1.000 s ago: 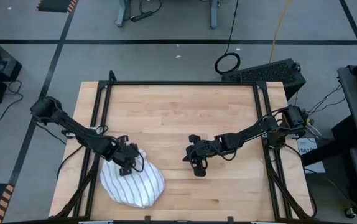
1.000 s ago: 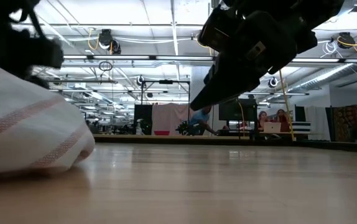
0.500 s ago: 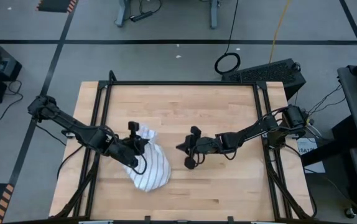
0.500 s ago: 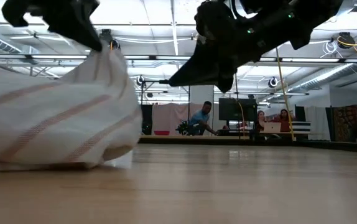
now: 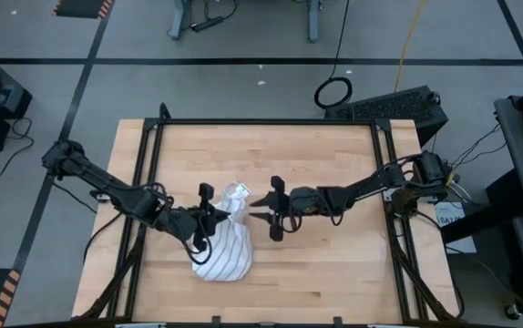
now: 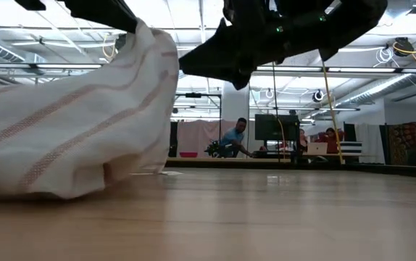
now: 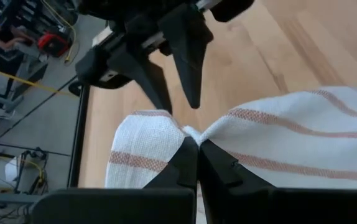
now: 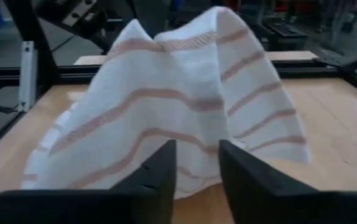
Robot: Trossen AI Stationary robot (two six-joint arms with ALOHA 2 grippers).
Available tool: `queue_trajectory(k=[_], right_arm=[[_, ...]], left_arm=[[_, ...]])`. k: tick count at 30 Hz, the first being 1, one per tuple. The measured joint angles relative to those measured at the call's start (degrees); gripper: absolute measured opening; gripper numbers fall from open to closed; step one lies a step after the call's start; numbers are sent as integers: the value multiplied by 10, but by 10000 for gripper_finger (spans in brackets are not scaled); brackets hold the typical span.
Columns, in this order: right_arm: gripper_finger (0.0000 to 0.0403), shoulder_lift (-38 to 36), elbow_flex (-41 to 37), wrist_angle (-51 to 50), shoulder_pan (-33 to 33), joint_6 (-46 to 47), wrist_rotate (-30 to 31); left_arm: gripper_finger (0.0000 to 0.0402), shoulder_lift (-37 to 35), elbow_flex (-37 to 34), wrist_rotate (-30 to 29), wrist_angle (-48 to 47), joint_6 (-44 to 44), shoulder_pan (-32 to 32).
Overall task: Roll towel into tight, uniform cylinder
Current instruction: Fold the white brown kitchen towel
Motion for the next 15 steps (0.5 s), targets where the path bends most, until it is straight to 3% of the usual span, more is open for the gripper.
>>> queue_trajectory(k=[5, 9, 12, 15], right_arm=[[193, 8, 0, 30, -3, -20, 7], [204, 22, 0, 49, -8, -29, -24], [170, 31, 0, 40, -9, -32, -29], [89, 32, 0, 24, -7, -39, -29]], left_arm=[[4, 19, 0, 0, 27, 5, 0], [4, 34, 0, 1, 57, 19, 0], [4, 40, 0, 0, 62, 17, 0], [4, 44, 0, 0, 61, 15, 0]])
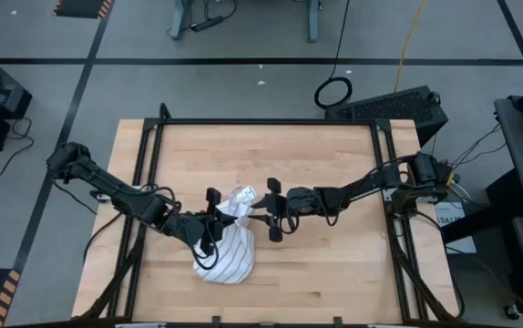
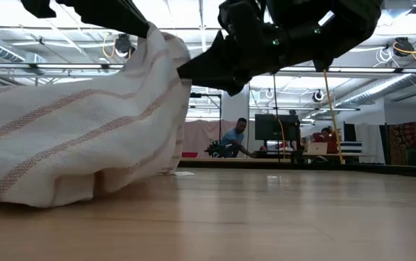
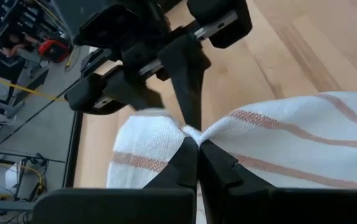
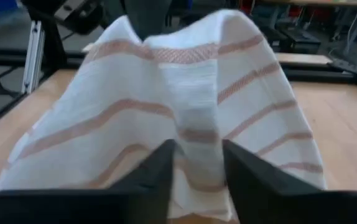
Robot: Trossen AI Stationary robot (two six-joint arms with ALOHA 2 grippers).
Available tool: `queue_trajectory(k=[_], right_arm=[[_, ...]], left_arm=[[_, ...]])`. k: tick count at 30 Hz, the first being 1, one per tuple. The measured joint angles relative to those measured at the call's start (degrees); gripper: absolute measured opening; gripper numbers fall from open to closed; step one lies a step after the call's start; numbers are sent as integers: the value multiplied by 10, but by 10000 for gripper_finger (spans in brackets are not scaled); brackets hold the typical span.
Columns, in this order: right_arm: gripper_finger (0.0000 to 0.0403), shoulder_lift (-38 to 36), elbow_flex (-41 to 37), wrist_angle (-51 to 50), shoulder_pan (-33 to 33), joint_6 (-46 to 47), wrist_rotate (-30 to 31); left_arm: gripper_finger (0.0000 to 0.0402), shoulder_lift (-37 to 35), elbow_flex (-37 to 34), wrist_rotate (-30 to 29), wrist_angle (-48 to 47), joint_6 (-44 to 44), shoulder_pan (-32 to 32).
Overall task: Roll towel into tight, uniform cylinder
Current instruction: Fold the white brown kitchen towel
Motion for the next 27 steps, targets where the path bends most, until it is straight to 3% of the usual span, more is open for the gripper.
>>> queue_trajectory(k=[3, 5, 8, 13, 15, 19, 21, 27], right_arm=[[16, -6, 0, -23, 0, -3, -1], [15, -19, 0, -45, 0, 1, 1], [8, -52, 0, -107, 0, 6, 33], [4, -126, 0, -227, 0, 18, 104], [2, -161, 0, -266, 0, 21, 125], [2, -225, 0, -327, 5, 22, 161], [2, -254, 0, -335, 8, 21, 169], [1, -325, 0, -293, 19, -6, 167]], left_arm=[[8, 1, 0, -5, 3, -2, 3], [17, 1, 0, -22, 2, -30, 6], [35, 0, 0, -95, 1, -147, 8], [84, -2, 0, -90, -4, -196, 7], [103, -2, 0, -114, -4, -201, 7], [129, -2, -12, -252, -2, -246, 7], [133, -2, -21, -282, -3, -286, 11], [134, -2, -62, -282, 0, -432, 27]])
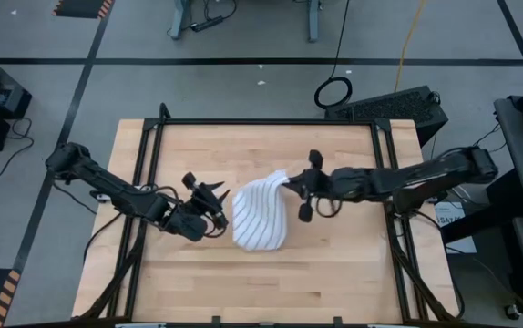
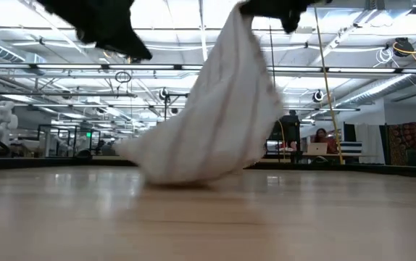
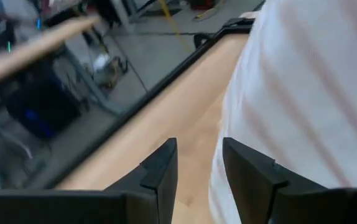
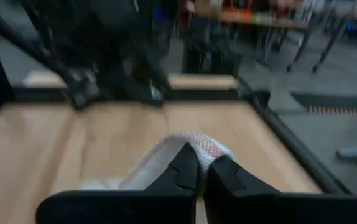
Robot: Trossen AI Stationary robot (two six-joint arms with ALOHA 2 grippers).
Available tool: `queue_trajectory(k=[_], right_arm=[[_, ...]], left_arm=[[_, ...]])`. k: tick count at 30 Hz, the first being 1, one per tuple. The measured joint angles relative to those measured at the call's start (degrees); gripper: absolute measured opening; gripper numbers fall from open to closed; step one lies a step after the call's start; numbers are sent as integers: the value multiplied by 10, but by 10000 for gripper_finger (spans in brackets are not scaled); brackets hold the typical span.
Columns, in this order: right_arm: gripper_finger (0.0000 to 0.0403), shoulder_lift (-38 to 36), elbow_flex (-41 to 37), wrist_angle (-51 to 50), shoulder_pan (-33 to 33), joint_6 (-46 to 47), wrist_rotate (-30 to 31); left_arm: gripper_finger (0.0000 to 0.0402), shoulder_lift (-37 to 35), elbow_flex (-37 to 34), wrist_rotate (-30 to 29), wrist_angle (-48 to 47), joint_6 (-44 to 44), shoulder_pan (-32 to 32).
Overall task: Roll towel into tight, uniform cylinder
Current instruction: Fold the white brown kitchen towel
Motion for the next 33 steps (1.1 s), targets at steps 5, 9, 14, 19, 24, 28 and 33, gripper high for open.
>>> queue_trajectory(k=[5, 9, 14, 19, 24, 28, 33], right_arm=[[1, -50, 0, 66, 0, -32, 0], [0, -82, 0, 120, 0, -38, 3], [0, -90, 0, 156, 0, -43, 73], [0, -63, 0, 125, -1, -40, 118], [4, -30, 0, 104, -1, 6, 102], [6, -3, 0, 113, -1, 36, 85], [4, 10, 0, 112, -1, 43, 85]], left_arm=[[134, 0, -28, 13, 8, -78, 12], [135, 0, -30, 62, 29, -75, 16], [135, 17, -30, 95, 154, 23, 16], [135, 71, -30, 115, 363, 169, 15], [135, 155, -26, 176, 613, 305, 21], [135, 234, 1, 257, 729, 367, 38], [135, 318, 53, 319, 731, 417, 66]])
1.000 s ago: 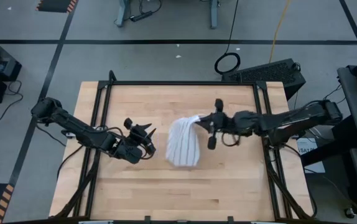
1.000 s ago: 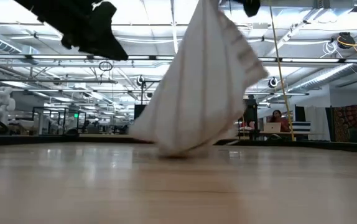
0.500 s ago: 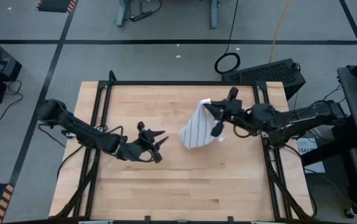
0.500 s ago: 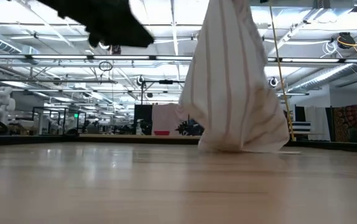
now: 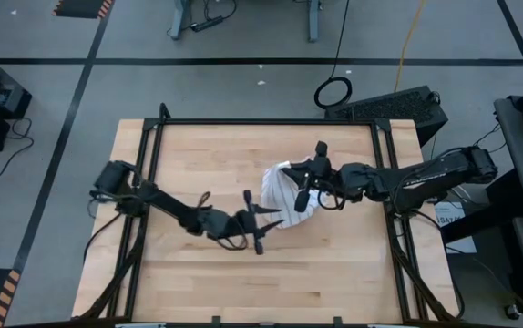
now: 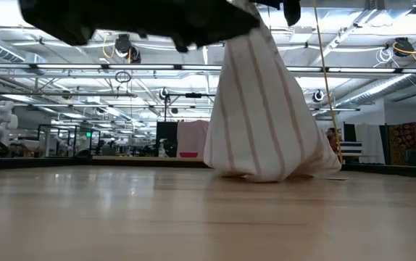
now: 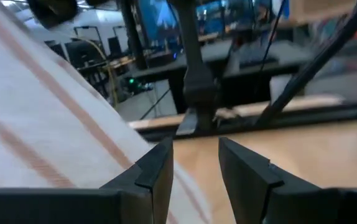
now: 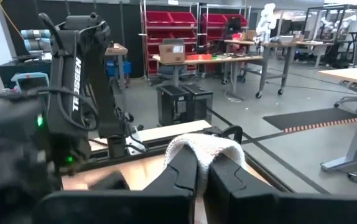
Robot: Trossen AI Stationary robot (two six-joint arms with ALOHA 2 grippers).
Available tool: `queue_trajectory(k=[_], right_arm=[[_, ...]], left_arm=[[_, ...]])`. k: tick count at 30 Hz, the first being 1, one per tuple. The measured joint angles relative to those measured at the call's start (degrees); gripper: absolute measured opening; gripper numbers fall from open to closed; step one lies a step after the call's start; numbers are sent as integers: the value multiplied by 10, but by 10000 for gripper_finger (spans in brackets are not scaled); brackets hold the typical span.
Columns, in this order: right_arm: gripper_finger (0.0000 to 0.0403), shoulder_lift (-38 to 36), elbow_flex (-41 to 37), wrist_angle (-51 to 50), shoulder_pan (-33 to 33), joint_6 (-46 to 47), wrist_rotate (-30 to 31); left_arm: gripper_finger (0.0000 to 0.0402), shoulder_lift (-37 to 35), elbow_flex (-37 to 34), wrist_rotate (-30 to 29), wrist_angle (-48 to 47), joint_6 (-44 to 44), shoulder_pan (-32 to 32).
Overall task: Roll towel into tight, uniform cylinder
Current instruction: Fold the white brown kitchen towel
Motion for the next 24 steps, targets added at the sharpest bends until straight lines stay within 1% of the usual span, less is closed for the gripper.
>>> queue_trajectory(k=[2, 4, 5, 7, 8, 10, 11, 13, 15, 16, 19, 22, 24], right_arm=[[4, 0, 0, 0, 2, 0, 0], [4, 0, 0, -1, 6, 0, 0], [4, -2, 0, -5, 10, 0, 0], [4, -6, 0, -16, 18, 0, 0], [4, -9, 0, -22, 21, 0, 0], [4, -12, 0, -29, 27, 0, 0], [4, -13, 0, -35, 30, 0, 1], [4, -15, 0, -43, 37, 1, 1], [4, -15, 0, -56, 41, 9, 4], [4, -15, 0, -66, 43, 15, 5], [4, -15, 0, -104, 44, 39, 5], [4, -15, 0, -138, 43, 62, 5], [4, -15, 0, -146, 42, 68, 6]], left_arm=[[135, 24, 10, -13, -3, 21, 12], [135, 38, 14, -53, -14, 44, 23], [135, 38, 14, -93, -24, 48, 27], [135, 34, 14, -191, -38, 60, 35], [135, 27, 14, -249, -46, 81, 39], [135, 7, 14, -341, -51, 138, 47], [135, -3, 14, -372, -50, 167, 53], [135, -31, 14, -399, -57, 206, 64], [135, -60, 14, -395, -59, 222, 71], [135, -78, 13, -383, -70, 226, 71], [135, -136, 10, -337, -167, 198, 54], [135, -200, 9, -256, -317, 95, 32], [135, -229, 10, -170, -389, 1, 24]])
